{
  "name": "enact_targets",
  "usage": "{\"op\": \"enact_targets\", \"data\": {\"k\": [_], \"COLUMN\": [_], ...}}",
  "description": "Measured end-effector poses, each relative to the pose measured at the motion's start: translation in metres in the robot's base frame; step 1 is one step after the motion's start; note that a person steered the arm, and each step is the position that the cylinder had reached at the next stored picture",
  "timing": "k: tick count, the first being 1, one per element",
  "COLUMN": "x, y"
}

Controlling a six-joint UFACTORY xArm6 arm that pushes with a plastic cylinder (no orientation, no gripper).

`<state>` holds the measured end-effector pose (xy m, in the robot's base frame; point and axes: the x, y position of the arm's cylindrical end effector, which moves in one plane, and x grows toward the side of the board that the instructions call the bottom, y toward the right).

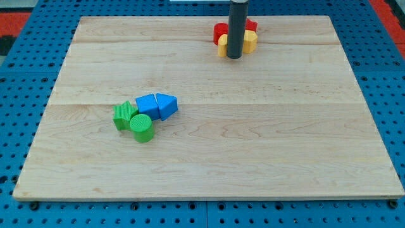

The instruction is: Move the green star and green circle to the bottom center

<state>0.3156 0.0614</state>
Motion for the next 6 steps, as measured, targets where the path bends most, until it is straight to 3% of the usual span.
{"op": "enact_targets", "data": {"k": [2,3,4,6], "x": [0.000,0.029,0.081,0.081], "y": [0.006,0.014,-0.040,-0.194]}}
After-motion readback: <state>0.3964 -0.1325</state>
